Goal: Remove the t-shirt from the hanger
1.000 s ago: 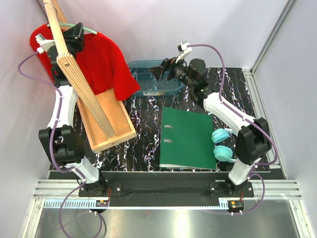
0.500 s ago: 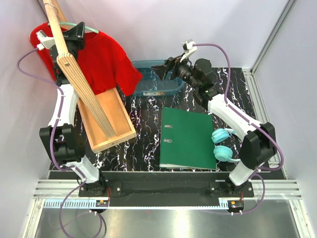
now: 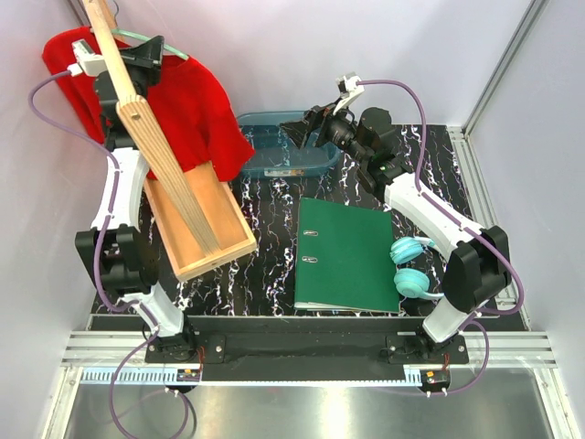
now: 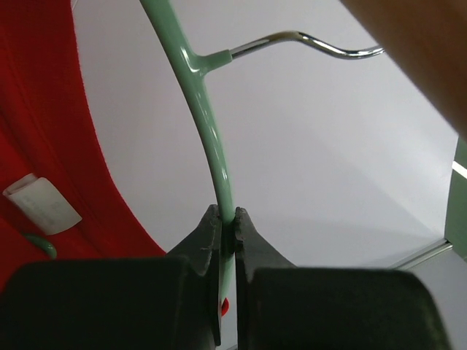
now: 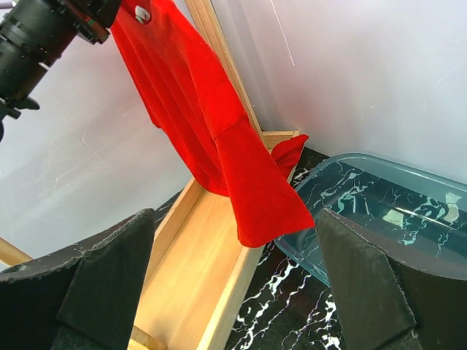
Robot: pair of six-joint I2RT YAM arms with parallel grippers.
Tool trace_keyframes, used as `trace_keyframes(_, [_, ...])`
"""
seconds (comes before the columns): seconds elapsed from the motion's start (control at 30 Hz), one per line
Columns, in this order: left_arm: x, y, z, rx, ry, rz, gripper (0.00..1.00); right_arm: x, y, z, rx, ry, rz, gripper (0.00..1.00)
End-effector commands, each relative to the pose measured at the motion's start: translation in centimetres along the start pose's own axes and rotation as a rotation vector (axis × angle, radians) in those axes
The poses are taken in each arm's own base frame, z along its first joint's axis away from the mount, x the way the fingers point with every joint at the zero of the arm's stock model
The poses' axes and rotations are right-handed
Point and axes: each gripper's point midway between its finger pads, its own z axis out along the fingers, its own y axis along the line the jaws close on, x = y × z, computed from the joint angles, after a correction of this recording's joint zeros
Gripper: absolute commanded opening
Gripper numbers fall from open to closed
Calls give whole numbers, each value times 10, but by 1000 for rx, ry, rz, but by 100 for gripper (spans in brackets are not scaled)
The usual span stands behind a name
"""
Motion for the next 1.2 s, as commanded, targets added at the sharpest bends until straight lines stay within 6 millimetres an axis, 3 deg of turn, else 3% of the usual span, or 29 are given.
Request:
trace_keyframes(0.0, [-15, -73, -4, 178, -16, 101, 0, -40, 16, -7, -36, -82, -29, 100])
trace_keyframes(0.37, [3, -47, -12, 81, 58, 124, 0, -39, 18, -10, -42, -73, -19, 100])
trace_keyframes(0.4, [1, -51, -17, 84, 54, 118, 0, -39, 18, -10, -42, -72, -19, 100])
trace_keyframes(0.6, [15, -13, -34, -80, 114, 68, 0, -26, 16, -9, -45, -25, -16, 100])
trace_keyframes(0.67, [20, -9, -43, -103, 150, 30, 0, -19, 18, -8, -59, 12, -22, 100])
trace_keyframes(0.7, [28, 5, -49, -132, 173, 9, 0, -14, 17, -7, -67, 29, -25, 100])
trace_keyframes(0.73, [29, -2, -56, -121, 182, -21, 0, -13, 22, -7, -98, 45, -35, 100])
trace_keyframes(0.8, [40, 12, -67, -129, 210, -55, 0, 1, 23, -6, -124, 99, -24, 100])
trace_keyframes(0.87, [48, 7, -80, -114, 241, -114, 0, 10, 34, -7, -194, 153, -16, 100])
trace_keyframes(0.9, [55, 20, -88, -130, 256, -137, 0, 21, 34, -3, -212, 188, -1, 100])
trace_keyframes(0.97, [60, 15, -103, -127, 274, -185, 0, 26, 44, -1, -275, 245, 24, 100])
trace_keyframes(1.0, [66, 26, -111, -151, 283, -197, 0, 38, 45, 3, -292, 279, 40, 100])
trace_keyframes(1.17, [73, 22, -141, -176, 303, -215, 0, 56, 82, 16, -388, 321, 27, 100])
